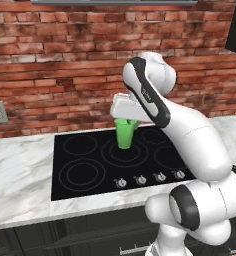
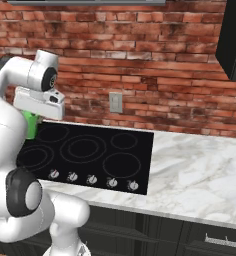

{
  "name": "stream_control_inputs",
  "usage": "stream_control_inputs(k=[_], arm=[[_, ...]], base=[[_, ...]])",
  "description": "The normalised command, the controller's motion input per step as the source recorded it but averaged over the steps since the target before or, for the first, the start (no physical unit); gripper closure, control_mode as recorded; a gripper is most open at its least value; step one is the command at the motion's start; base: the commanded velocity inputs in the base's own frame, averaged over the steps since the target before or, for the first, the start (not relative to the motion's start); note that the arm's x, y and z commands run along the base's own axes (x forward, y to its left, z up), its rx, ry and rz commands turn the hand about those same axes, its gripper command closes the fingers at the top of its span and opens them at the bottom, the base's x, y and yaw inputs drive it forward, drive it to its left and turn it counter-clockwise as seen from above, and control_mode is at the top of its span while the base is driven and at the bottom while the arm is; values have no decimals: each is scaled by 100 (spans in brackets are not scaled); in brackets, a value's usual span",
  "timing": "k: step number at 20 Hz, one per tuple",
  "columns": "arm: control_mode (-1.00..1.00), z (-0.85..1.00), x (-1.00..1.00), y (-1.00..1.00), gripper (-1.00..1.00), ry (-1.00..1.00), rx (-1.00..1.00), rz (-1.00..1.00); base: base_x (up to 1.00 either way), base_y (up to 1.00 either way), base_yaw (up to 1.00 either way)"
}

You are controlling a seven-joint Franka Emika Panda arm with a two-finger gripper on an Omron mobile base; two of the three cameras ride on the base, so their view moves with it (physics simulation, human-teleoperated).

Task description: Pick the cup and bowl from the counter and place them on the counter next to the sink.

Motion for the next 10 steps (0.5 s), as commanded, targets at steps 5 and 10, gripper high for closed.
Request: stream_control_inputs(k=[5, 10], arm=[[-100, 0, -10, -100, 100, -4, -2, 0], [-100, -10, -7, -98, 100, -8, 0, 0]], base=[[0, 0, 0], [0, 0, 0]])
